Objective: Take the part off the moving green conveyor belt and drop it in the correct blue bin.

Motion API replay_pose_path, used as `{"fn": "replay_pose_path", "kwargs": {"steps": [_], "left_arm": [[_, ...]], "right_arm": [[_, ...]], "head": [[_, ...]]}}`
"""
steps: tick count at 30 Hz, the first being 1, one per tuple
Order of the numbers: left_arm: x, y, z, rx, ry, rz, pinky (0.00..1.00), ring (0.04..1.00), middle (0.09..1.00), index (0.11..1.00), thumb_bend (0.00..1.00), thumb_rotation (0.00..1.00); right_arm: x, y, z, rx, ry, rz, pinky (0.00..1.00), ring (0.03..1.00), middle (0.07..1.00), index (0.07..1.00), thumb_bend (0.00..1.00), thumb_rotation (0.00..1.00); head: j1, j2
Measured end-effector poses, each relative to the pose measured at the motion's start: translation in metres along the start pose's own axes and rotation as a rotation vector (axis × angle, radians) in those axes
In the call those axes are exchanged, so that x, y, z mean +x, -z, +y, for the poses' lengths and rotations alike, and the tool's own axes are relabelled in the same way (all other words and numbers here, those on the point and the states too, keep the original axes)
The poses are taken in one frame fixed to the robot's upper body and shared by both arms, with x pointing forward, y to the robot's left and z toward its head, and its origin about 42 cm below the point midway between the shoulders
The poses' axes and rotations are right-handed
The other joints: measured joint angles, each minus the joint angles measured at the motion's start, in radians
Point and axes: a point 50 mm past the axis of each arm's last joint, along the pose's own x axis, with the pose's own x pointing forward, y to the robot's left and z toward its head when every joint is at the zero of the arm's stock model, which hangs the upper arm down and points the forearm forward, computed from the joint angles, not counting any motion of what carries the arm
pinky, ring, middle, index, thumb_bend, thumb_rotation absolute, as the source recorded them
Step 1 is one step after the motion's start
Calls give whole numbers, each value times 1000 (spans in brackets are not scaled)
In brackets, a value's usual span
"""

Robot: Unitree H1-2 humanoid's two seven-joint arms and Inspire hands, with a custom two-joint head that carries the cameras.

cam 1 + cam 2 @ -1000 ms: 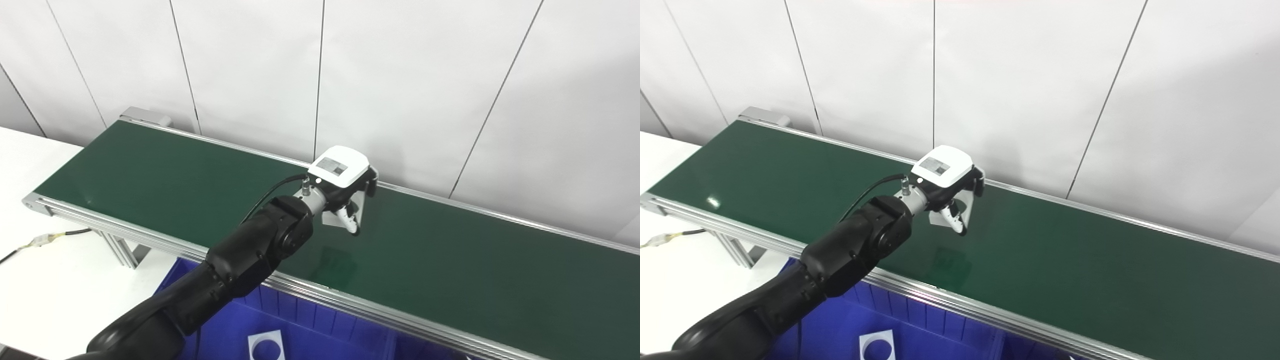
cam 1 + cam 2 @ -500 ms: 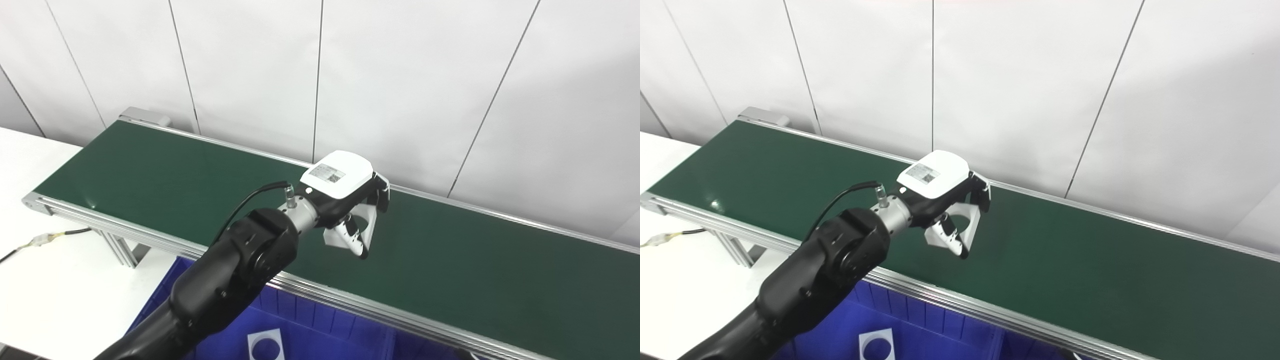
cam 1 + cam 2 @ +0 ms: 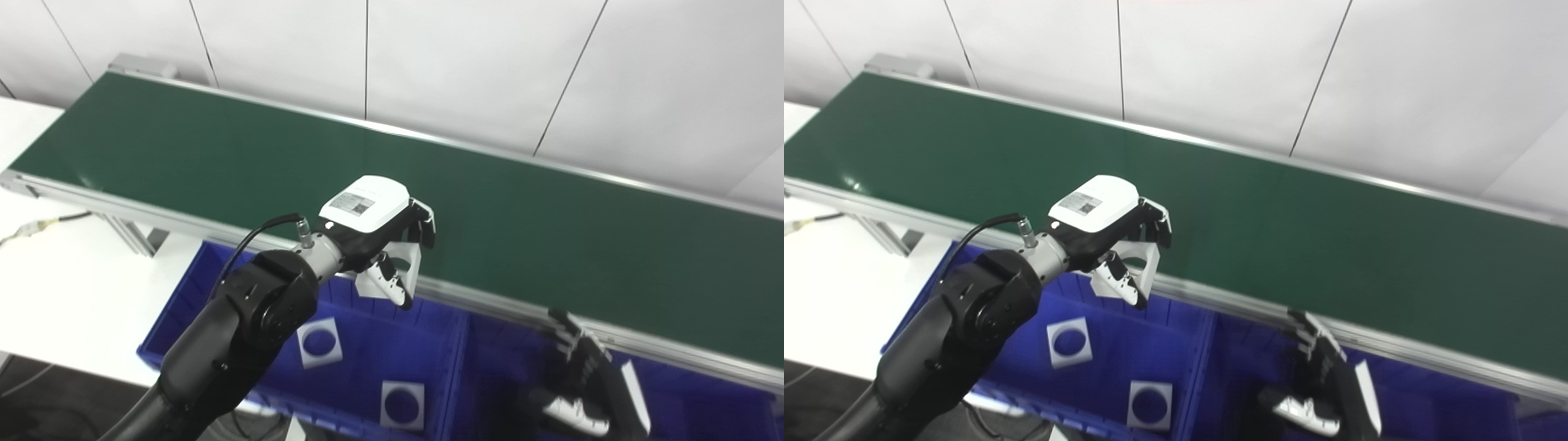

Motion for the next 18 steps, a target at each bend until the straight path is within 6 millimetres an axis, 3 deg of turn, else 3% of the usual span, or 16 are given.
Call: {"fn": "replay_pose_path", "kwargs": {"steps": [8, 18], "left_arm": [[-16, 0, -26, -20, 36, 19, 282, 396, 497, 566, 464, 0], [-20, 14, -64, -35, 74, 81, 287, 408, 517, 557, 466, 0]], "right_arm": [[-1, -8, 0, 0, -1, -27, 703, 788, 888, 843, 1000, 416], [-2, -8, 2, 2, -7, -25, 702, 787, 886, 844, 1000, 427]], "head": [[-3, 17], [-9, -1]]}}
